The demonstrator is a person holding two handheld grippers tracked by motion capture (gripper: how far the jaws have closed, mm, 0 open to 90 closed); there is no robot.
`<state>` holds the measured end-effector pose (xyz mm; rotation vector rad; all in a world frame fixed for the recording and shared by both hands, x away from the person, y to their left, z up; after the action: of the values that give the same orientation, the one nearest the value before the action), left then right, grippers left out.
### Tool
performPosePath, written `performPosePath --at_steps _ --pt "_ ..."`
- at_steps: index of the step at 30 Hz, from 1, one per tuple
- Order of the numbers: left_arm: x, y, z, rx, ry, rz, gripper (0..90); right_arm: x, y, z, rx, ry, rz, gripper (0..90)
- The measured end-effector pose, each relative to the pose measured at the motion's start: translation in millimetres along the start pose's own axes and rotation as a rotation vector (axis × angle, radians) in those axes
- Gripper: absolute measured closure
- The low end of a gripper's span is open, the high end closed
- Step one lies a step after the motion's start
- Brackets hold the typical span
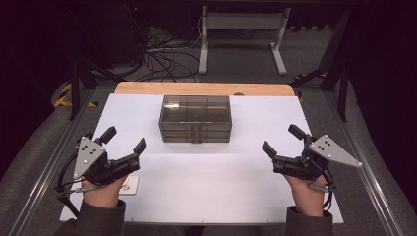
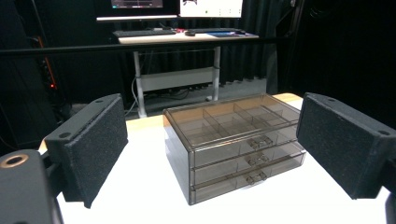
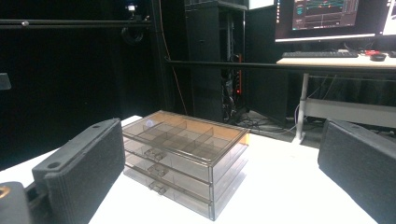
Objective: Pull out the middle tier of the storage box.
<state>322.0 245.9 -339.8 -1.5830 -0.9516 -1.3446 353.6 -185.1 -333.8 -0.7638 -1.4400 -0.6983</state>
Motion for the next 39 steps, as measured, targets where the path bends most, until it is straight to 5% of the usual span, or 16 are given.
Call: performPosePath --at_steps 26,39 --pt "-8.1 15.1 -25.8 0.063 -0.033 -0.015 11.0 1.5 -3.7 0.3 0.031 0.01 0.012 1.8" --pt "-25.3 35.7 -45.2 0.109 -0.041 -0.003 11.0 0.5 -5.8 -3.6 0.031 0.026 0.02 1.3"
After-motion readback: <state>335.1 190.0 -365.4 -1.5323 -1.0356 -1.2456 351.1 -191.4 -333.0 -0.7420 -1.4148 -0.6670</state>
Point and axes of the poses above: each handheld gripper's, and its own axes: y roughly forward along the jaws, x roughly out of its top, z roughly to its left, the point moved 4 cm from there along y, roughly forward along the jaws, and after that the axes turned 4 degrees about -y, right-handed, at the moved point
